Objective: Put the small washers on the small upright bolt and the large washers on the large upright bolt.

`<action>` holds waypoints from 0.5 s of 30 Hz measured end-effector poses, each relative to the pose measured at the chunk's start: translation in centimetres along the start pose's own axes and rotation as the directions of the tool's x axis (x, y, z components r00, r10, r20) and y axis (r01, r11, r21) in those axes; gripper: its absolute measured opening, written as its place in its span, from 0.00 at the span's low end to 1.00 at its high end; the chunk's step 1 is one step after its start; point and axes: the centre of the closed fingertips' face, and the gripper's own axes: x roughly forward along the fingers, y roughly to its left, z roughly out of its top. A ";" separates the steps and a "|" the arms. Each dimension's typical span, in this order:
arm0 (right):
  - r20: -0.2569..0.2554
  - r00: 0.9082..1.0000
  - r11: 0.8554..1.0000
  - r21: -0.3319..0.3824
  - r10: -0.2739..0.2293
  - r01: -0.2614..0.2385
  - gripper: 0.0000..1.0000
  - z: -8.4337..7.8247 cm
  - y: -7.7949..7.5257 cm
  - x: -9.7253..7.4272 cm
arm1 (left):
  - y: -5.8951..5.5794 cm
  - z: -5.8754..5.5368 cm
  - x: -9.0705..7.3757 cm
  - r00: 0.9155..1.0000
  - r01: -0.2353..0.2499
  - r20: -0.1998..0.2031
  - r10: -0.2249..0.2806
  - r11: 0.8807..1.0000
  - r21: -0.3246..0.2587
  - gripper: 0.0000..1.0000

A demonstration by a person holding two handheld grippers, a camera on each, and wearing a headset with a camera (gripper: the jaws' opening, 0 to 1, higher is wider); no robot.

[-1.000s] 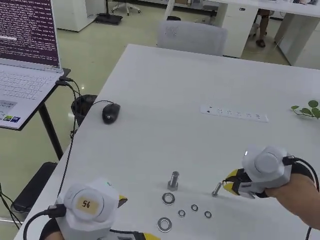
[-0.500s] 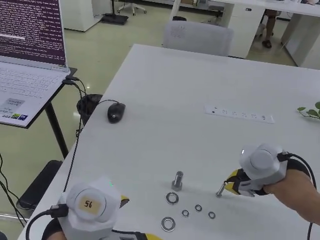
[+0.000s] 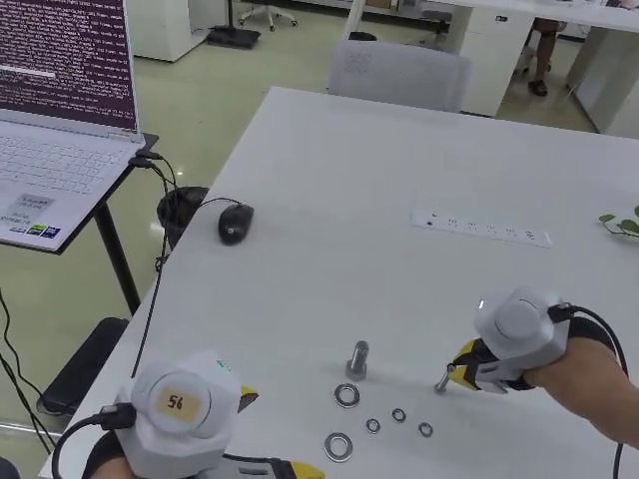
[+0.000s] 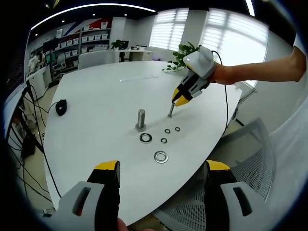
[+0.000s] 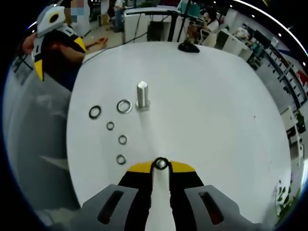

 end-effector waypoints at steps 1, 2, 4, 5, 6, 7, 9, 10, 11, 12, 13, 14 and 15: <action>-0.002 1.000 1.000 0.001 0.001 -0.001 0.13 0.0 0.0 0.0 | 0.0 0.0 0.0 1.000 0.000 0.000 0.000 1.000 0.000 0.70; -0.004 1.000 1.000 0.001 0.003 -0.003 0.13 0.0 0.0 0.1 | 0.0 0.0 0.0 1.000 0.001 0.000 -0.001 1.000 -0.001 0.70; -0.007 1.000 1.000 0.000 0.003 -0.003 0.13 0.0 0.0 0.2 | 0.0 0.0 0.0 1.000 0.000 -0.002 0.000 1.000 0.000 0.70; -0.011 1.000 1.000 -0.003 0.005 -0.005 0.13 -0.1 0.0 0.4 | -0.1 0.0 0.0 1.000 0.000 -0.001 0.000 1.000 -0.001 0.70; -0.013 1.000 1.000 -0.004 0.006 -0.006 0.13 -0.1 0.0 0.5 | -0.1 -0.1 0.0 1.000 0.000 -0.001 0.000 1.000 -0.002 0.70; -0.017 1.000 1.000 -0.002 0.007 -0.007 0.13 -0.1 0.0 0.7 | -0.1 -0.1 0.0 1.000 0.000 0.000 0.000 1.000 -0.002 0.70; -0.025 1.000 1.000 -0.003 0.013 -0.013 0.13 -0.2 0.0 1.0 | -0.1 -0.1 0.0 1.000 0.000 -0.001 0.000 1.000 -0.002 0.70; -0.032 0.999 1.000 -0.005 0.015 -0.015 0.13 -0.4 0.0 1.2 | -0.1 -0.2 0.0 1.000 0.000 -0.002 0.000 1.000 -0.003 0.70; -0.037 0.999 1.000 -0.002 0.018 -0.018 0.13 -0.5 0.1 1.4 | -0.1 -0.2 -0.1 1.000 -0.001 -0.003 0.001 1.000 -0.004 0.70; -0.041 0.999 1.000 0.001 0.022 -0.022 0.13 -0.6 0.1 1.6 | -0.1 -0.3 -0.1 1.000 -0.002 -0.004 0.002 1.000 -0.004 0.70; -0.043 0.999 1.000 0.001 0.023 -0.023 0.13 -0.6 0.1 1.8 | 0.0 -0.3 -0.2 1.000 -0.003 -0.004 0.003 1.000 -0.005 0.70; -0.048 0.999 1.000 0.006 0.026 -0.025 0.13 -0.8 0.1 2.0 | 0.0 -0.3 -0.2 1.000 -0.004 -0.003 0.004 1.000 -0.006 0.70; -0.054 0.998 0.999 0.012 0.030 -0.029 0.13 -1.0 0.2 2.2 | 0.0 -0.3 -0.2 1.000 -0.005 -0.003 0.005 1.000 -0.007 0.70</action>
